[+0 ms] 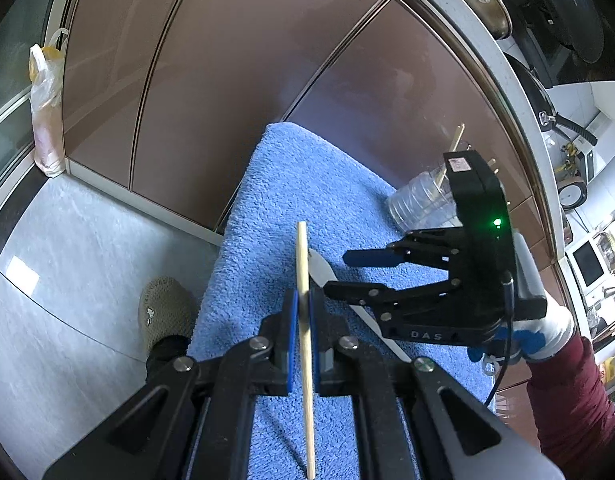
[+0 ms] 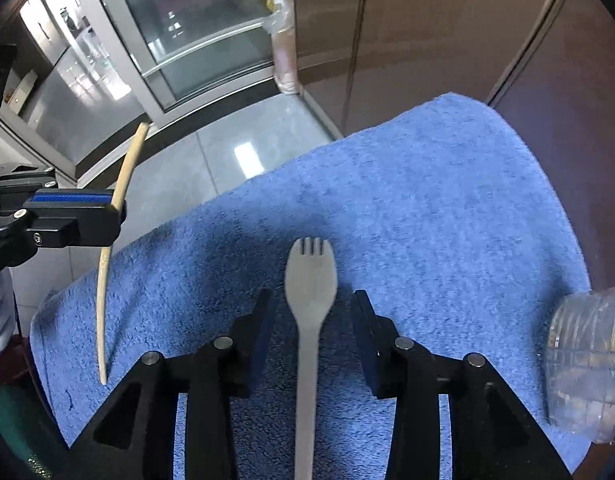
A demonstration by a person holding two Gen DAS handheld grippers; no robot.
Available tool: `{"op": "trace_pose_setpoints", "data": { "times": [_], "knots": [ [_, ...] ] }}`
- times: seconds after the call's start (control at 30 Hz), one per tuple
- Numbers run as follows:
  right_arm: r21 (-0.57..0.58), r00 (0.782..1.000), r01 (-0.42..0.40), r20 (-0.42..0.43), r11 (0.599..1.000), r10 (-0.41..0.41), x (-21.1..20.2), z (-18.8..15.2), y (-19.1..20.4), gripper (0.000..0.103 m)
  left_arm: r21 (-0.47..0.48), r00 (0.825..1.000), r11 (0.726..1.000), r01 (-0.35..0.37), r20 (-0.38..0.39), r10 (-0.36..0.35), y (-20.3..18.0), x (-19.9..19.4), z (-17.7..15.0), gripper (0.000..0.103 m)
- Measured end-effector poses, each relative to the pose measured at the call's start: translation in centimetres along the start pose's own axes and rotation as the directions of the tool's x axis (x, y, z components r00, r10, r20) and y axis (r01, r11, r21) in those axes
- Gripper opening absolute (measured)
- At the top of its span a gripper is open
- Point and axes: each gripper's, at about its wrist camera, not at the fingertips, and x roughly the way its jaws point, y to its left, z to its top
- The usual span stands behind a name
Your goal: Organize utensils
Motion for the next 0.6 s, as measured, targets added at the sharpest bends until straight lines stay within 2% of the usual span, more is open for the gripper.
{"op": "trace_pose_setpoints", "data": {
  "times": [0.27, 0.33, 0.37, 0.6],
  "knots": [
    [0.011, 0.999, 0.005, -0.049, 1.0, -0.004, 1.6, 0.7, 0.3, 0.041, -0.002, 1.0, 1.0, 0.0, 0.002, 0.0, 0.0, -0.1, -0.2, 0.005],
    [0.026, 0.999, 0.003, -0.048, 1.0, -0.002, 1.7, 0.9, 0.3, 0.038, -0.004, 1.0, 1.0, -0.002, 0.002, 0.002, 0.1, -0.1, -0.2, 0.005],
    [0.023, 0.999, 0.006, -0.045, 1.0, -0.005, 1.7, 0.9, 0.5, 0.028, -0.005, 1.0, 1.0, -0.002, 0.001, 0.002, 0.1, -0.1, -0.2, 0.005],
    [0.004, 0.999, 0.036, 0.015, 0.999, -0.036, 0.8, -0.4, 1.4, 0.027, -0.001, 1.0, 1.0, -0.004, 0.004, 0.004, -0.1, -0.1, -0.2, 0.005]
  ]
}}
